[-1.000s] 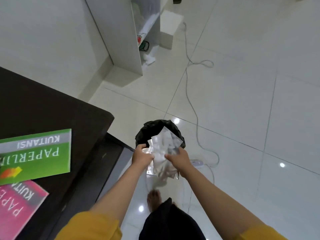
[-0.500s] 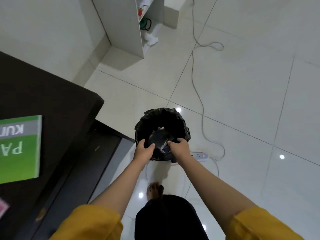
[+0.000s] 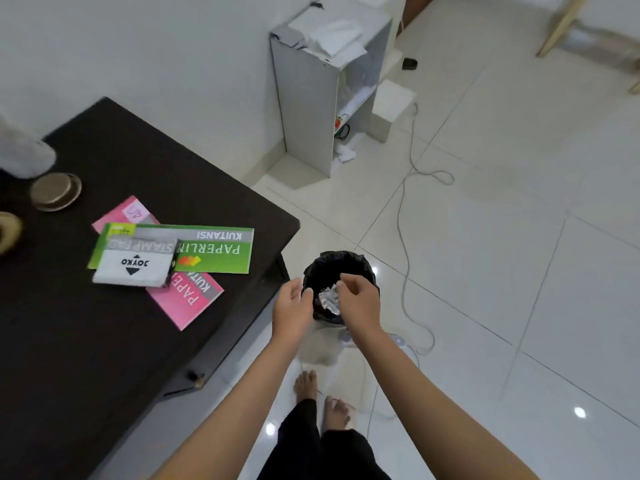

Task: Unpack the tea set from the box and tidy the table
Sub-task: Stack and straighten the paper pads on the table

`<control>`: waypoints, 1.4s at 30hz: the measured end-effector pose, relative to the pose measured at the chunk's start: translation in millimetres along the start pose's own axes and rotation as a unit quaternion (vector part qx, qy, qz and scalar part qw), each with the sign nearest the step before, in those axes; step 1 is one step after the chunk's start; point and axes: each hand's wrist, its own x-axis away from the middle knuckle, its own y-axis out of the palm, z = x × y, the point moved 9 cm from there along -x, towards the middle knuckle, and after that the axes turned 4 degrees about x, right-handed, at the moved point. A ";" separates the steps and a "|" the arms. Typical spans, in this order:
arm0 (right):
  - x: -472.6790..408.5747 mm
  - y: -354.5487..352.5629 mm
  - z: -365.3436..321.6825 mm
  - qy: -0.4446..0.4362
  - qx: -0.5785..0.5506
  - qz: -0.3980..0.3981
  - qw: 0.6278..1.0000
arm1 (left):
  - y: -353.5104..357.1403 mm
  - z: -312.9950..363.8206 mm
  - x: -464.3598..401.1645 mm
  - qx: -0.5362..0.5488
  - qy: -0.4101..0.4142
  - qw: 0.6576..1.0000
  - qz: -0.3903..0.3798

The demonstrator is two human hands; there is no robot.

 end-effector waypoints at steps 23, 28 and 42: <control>41.6 259.0 -185.6 -0.338 0.362 -0.241 0.835 | -294.4 41.1 -24.6 0.127 -0.055 0.937 0.322; 26.3 279.2 -172.6 -0.366 0.562 -0.236 0.703 | -291.0 46.7 -41.0 0.140 -0.063 0.934 0.323; 6.6 290.7 -162.1 -0.327 0.509 -0.301 0.737 | -269.3 58.2 -74.2 0.197 -0.047 0.933 0.298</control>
